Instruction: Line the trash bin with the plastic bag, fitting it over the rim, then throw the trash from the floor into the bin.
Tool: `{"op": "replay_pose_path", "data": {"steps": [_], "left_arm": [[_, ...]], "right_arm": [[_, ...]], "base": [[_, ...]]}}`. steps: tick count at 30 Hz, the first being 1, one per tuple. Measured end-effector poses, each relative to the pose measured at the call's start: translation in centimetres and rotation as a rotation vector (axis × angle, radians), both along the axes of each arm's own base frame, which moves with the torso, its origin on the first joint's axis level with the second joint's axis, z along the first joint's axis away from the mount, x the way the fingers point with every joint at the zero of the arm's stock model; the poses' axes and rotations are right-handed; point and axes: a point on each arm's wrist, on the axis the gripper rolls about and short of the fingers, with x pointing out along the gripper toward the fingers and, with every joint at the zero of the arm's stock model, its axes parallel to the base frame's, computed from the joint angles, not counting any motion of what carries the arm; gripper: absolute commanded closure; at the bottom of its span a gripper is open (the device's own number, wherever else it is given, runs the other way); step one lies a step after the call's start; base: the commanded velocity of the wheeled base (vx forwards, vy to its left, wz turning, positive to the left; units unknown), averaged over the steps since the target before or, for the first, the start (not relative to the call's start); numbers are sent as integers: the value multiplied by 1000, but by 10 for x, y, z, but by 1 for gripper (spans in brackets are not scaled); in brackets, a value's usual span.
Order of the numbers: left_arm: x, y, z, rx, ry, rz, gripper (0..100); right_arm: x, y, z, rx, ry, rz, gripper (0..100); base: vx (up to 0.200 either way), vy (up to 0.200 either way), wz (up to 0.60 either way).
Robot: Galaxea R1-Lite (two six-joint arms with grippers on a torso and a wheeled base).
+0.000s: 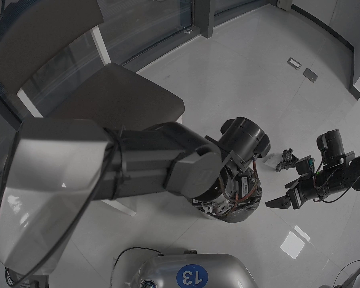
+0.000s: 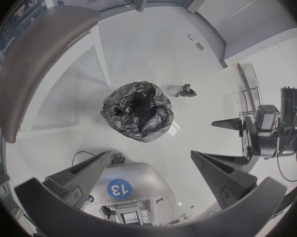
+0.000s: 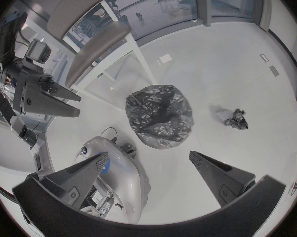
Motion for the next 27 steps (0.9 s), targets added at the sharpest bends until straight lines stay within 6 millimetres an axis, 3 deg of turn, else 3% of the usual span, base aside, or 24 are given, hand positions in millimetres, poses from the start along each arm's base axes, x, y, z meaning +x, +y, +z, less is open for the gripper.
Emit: {"op": "replay_pose_path", "data": {"steps": [12,19,27], "left_arm": [[11,23,26,-44,-44,61,0],[16,49,56,-94,-89,111,0],[15,76,86,-144,-137,153,0]], "right_arm": [[61,44,-19,-4,-11,96,0],[108,85,-46,4,-22,159,0],[138,119,-87,2,-2,206,0]], "base": [[0,0,0],[0,0,0],[0,0,0]]}}
